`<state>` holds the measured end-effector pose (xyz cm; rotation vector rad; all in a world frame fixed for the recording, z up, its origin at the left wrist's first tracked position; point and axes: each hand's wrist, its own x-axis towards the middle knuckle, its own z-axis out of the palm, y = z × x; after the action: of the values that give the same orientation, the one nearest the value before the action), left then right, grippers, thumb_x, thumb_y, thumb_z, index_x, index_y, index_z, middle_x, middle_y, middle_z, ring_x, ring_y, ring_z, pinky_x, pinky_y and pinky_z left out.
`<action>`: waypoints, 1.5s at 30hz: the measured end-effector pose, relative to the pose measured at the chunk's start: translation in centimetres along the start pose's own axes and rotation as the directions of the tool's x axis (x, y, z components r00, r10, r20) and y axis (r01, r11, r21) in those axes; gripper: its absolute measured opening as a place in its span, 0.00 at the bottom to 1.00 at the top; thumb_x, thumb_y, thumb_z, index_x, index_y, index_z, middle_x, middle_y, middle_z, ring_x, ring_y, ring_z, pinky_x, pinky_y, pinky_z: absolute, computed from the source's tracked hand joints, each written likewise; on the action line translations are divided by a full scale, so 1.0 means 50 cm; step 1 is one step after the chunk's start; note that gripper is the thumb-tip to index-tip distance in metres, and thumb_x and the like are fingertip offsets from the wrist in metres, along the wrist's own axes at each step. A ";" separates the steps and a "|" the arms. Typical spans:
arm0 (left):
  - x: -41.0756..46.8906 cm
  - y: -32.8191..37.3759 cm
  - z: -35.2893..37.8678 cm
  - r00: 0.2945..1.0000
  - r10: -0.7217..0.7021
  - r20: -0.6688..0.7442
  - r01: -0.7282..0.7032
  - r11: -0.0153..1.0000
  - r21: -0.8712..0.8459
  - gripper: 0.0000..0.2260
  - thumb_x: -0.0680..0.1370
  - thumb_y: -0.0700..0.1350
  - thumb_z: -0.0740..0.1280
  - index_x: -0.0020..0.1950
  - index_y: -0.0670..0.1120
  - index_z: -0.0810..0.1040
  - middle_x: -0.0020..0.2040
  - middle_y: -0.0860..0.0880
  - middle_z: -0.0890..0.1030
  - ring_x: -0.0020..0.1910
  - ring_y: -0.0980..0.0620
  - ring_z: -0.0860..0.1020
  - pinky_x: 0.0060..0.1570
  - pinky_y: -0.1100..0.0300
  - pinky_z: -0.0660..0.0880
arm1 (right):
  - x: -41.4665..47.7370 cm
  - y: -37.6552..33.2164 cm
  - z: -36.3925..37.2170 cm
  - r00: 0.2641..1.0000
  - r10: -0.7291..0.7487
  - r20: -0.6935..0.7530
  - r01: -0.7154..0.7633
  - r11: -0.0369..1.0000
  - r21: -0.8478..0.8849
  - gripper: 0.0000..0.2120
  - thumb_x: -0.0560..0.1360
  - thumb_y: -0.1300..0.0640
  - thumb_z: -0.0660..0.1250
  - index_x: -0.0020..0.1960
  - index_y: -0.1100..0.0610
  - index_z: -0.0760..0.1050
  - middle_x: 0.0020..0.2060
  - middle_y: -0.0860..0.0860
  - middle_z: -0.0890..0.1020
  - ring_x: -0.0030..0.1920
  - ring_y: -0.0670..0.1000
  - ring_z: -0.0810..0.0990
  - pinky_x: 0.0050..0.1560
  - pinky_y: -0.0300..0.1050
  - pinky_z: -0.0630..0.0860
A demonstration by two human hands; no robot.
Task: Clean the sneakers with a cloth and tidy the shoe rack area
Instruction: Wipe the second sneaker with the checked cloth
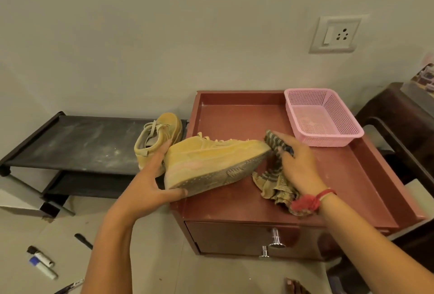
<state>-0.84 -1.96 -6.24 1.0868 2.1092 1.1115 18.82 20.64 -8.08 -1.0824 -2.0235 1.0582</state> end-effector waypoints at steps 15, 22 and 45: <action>-0.003 0.083 0.031 0.891 0.232 -0.391 -0.333 0.918 -0.214 0.47 0.57 0.49 0.80 0.69 0.66 0.60 0.63 0.48 0.76 0.67 0.45 0.73 0.60 0.41 0.73 | -0.162 -0.218 0.078 0.635 -0.738 0.230 0.760 0.541 -0.361 0.24 0.71 0.64 0.51 0.63 0.52 0.73 0.65 0.53 0.72 0.68 0.59 0.67 0.64 0.64 0.67; -0.005 0.065 0.013 0.902 0.228 -0.367 -0.309 0.934 -0.177 0.46 0.54 0.53 0.81 0.67 0.65 0.61 0.63 0.51 0.75 0.67 0.52 0.72 0.61 0.46 0.73 | -0.150 -0.156 0.104 0.745 -0.636 0.199 0.667 0.714 -0.214 0.35 0.71 0.67 0.54 0.72 0.41 0.54 0.71 0.49 0.60 0.73 0.54 0.57 0.69 0.59 0.62; -0.023 0.051 -0.006 0.912 0.210 -0.352 -0.276 0.949 -0.152 0.45 0.52 0.59 0.78 0.64 0.65 0.61 0.57 0.67 0.72 0.58 0.72 0.71 0.46 0.79 0.70 | -0.115 -0.096 0.098 0.781 -0.558 0.280 0.621 0.743 -0.250 0.38 0.68 0.70 0.53 0.75 0.48 0.54 0.73 0.47 0.62 0.73 0.46 0.57 0.73 0.52 0.57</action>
<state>0.61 -2.20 -3.86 1.1543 2.0855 1.6931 15.91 12.25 -7.18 -0.4044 -2.5182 0.5023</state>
